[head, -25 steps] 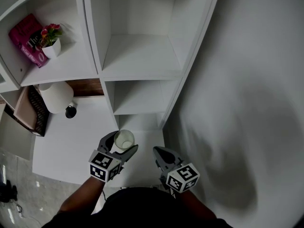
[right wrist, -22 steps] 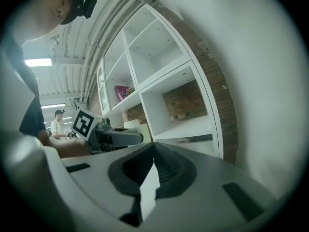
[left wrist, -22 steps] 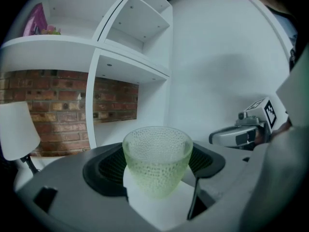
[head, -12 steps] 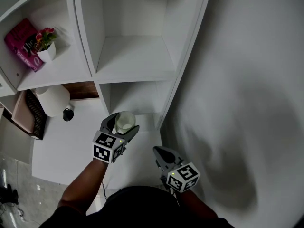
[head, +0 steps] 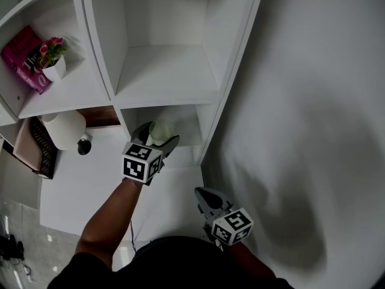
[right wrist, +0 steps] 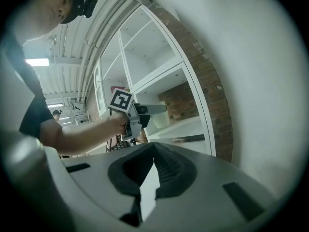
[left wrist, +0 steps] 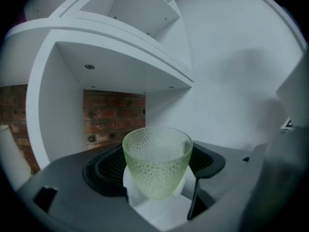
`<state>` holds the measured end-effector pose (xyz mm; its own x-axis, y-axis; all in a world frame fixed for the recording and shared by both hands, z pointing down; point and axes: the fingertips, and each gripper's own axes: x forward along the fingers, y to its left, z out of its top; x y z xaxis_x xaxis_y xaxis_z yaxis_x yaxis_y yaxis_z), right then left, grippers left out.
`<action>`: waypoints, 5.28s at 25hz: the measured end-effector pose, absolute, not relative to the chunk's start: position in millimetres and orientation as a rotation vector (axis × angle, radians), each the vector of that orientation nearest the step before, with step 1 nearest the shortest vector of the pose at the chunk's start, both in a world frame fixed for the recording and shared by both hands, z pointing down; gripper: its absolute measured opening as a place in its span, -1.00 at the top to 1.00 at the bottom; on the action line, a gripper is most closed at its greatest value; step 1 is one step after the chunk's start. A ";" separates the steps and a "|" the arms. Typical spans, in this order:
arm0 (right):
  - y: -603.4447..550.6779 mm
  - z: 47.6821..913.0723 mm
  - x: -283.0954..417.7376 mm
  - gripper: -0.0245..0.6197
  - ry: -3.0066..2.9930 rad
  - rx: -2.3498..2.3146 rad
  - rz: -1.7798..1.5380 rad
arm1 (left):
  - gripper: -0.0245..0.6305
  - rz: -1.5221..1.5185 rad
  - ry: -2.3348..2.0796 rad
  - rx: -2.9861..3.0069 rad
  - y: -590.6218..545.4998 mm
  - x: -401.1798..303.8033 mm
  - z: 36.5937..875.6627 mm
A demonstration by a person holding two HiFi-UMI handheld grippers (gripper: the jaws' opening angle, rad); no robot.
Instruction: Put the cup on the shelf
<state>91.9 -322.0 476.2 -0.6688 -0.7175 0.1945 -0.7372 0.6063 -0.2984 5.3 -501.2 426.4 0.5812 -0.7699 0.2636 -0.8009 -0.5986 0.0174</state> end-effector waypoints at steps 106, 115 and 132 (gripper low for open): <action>-287.0 489.4 23.6 0.91 -2.786 1.106 0.512 | 0.90 0.254 -1.267 2.514 -288.1 -81.9 491.1; -287.7 488.3 27.6 0.91 -2.788 1.148 0.517 | 0.90 0.262 -1.254 2.523 -281.8 -78.3 488.6; -287.9 484.3 29.0 0.91 -2.805 1.130 0.504 | 0.90 0.263 -1.234 2.555 -285.9 -66.3 481.8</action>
